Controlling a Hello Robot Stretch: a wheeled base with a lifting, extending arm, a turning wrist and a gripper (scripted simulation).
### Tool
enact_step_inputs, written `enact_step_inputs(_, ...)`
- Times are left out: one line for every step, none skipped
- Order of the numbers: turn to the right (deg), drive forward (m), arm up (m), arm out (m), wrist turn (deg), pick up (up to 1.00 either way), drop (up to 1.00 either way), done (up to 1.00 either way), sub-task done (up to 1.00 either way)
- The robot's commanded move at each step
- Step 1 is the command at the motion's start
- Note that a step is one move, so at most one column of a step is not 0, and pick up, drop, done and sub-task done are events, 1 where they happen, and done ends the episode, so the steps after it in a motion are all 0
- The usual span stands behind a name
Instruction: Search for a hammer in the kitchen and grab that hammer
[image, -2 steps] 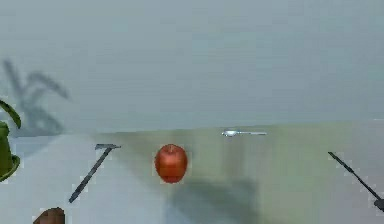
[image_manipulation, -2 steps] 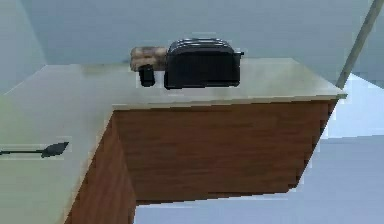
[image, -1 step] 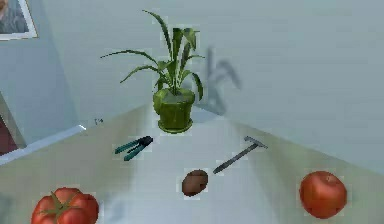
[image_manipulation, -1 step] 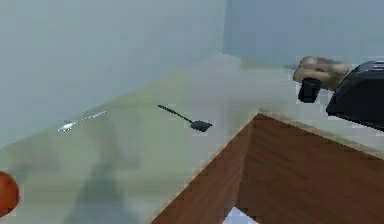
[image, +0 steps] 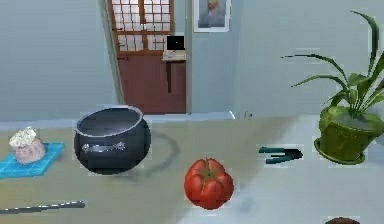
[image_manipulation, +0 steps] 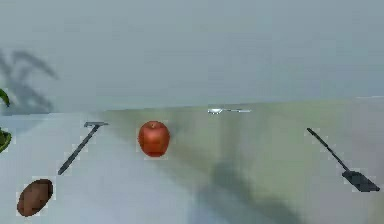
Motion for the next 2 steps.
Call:
enact_step_inputs(-30.0,0.00,0.00,0.00,0.0,0.00,0.00,0.00,0.00)
enact_step_inputs(0.0,0.00,0.50,0.00,0.0,0.00,0.00,0.00,0.00)
